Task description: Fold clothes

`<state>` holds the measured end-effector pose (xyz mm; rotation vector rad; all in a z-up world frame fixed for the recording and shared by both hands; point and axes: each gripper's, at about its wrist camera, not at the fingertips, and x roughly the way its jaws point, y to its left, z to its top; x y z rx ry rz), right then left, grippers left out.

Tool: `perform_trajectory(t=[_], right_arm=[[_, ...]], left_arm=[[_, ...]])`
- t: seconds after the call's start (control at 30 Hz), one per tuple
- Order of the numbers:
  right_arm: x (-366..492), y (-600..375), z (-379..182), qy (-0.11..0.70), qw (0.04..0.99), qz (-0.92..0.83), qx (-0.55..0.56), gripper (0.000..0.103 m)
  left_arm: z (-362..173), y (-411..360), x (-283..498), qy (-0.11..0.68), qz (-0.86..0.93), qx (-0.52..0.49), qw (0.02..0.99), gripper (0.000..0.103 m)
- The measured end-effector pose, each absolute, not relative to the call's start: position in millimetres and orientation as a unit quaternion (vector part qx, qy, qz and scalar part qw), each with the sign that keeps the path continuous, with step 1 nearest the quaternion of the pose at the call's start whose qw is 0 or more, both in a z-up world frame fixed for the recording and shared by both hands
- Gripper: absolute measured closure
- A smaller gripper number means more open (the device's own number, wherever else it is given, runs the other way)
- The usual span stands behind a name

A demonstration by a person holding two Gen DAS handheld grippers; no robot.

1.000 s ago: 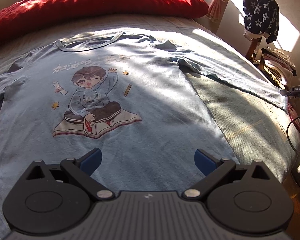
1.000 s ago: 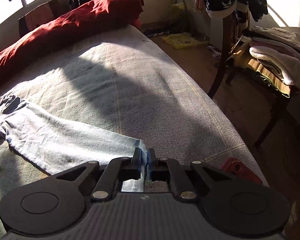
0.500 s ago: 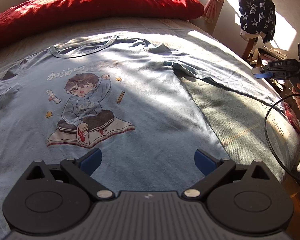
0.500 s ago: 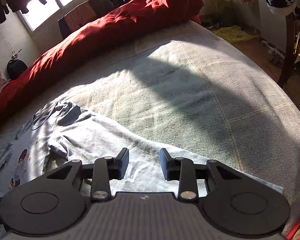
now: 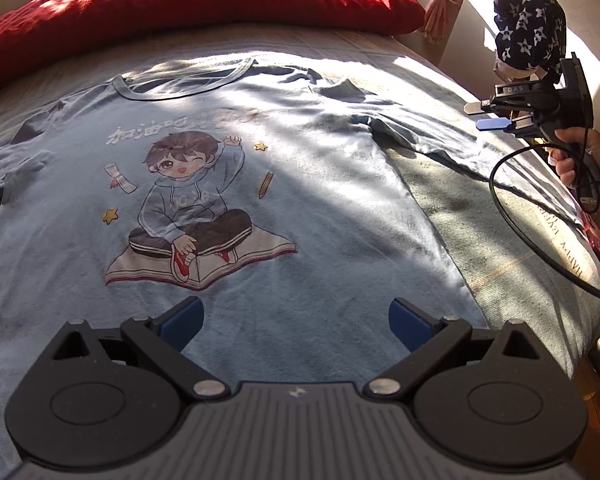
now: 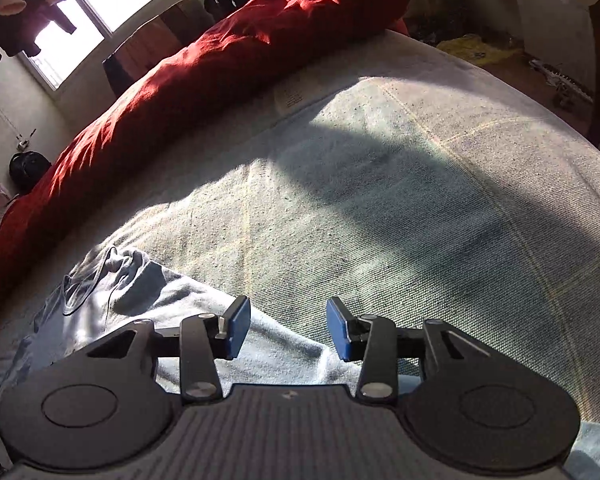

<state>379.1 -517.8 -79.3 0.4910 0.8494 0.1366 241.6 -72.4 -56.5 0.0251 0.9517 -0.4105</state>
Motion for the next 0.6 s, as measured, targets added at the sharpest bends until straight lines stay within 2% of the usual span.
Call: perform_trajectory(t=[0.27,0.6], right_arm=[[369,-512,-78,0.415,0.907,0.001,0.068,0.058],[347,-492,-91,0.418,0.907,0.026,-0.035,0.058]], left_arm=[[-59,-74,240,0.456,-0.201,0.013,0.867,0.004],[-63,-75,242,0.462,-0.198,0.017,0.864,0.004]])
